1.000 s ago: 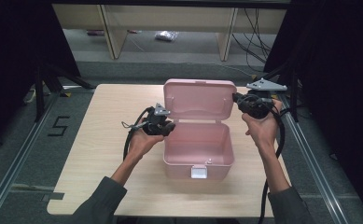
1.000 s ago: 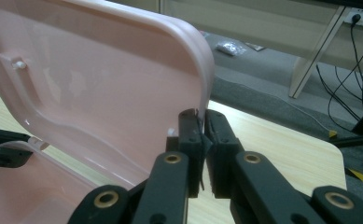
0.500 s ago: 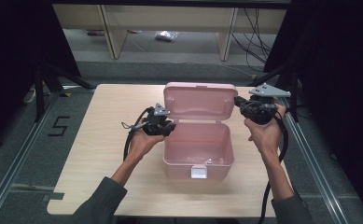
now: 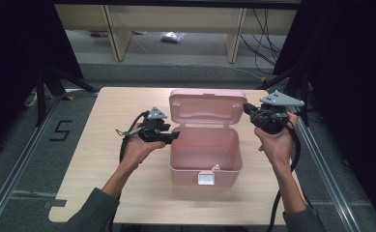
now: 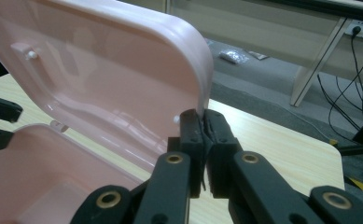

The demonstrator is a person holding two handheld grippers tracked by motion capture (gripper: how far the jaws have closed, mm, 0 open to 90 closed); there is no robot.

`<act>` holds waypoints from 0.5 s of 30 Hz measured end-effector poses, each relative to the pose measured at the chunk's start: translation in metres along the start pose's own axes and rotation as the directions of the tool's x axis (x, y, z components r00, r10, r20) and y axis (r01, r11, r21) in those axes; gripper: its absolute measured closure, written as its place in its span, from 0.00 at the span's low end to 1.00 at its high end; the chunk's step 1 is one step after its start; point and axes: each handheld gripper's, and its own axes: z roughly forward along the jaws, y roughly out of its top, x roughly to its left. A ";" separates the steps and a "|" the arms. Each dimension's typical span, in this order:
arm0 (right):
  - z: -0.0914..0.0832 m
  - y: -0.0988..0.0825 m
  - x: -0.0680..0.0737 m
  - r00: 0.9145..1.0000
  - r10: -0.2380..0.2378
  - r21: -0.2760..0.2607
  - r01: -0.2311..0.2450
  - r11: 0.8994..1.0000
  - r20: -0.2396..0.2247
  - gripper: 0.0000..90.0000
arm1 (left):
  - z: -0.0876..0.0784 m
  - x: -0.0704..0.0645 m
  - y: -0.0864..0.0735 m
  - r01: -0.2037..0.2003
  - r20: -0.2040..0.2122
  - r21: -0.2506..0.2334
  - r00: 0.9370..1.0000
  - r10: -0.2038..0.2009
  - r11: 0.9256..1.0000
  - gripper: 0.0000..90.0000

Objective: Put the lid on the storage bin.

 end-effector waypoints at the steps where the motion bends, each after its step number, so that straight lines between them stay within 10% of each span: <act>1: -0.002 0.000 0.002 1.000 0.025 0.021 -0.024 0.999 -0.003 0.97 | -0.003 -0.001 -0.001 0.000 0.006 0.003 1.000 0.000 1.000 0.52; 15: -0.017 -0.011 0.009 1.000 -0.003 0.019 0.003 1.000 -0.016 0.97 | -0.033 -0.005 -0.019 0.008 0.041 0.009 0.999 -0.008 1.000 0.41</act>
